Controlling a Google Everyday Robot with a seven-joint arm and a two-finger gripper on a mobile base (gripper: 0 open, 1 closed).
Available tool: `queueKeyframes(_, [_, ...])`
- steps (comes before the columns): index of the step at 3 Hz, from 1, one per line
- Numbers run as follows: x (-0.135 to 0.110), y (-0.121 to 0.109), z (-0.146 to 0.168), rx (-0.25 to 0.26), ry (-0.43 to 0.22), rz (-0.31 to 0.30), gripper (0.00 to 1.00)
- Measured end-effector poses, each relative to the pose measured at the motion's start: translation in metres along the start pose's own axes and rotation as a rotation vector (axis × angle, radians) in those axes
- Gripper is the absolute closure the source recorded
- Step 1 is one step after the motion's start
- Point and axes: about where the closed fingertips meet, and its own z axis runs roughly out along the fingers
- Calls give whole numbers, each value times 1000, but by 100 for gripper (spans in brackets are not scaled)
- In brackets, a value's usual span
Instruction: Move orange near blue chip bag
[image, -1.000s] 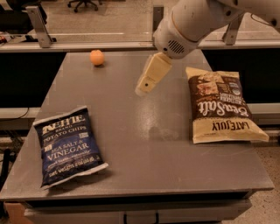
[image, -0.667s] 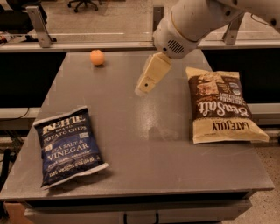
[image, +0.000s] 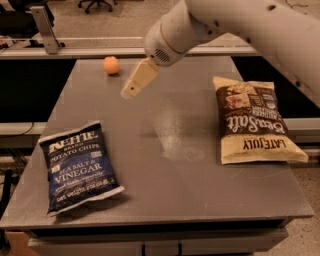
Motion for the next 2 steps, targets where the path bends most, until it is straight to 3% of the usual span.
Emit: queueKeyframes(2, [-39,-34,104,19,-151,87,0])
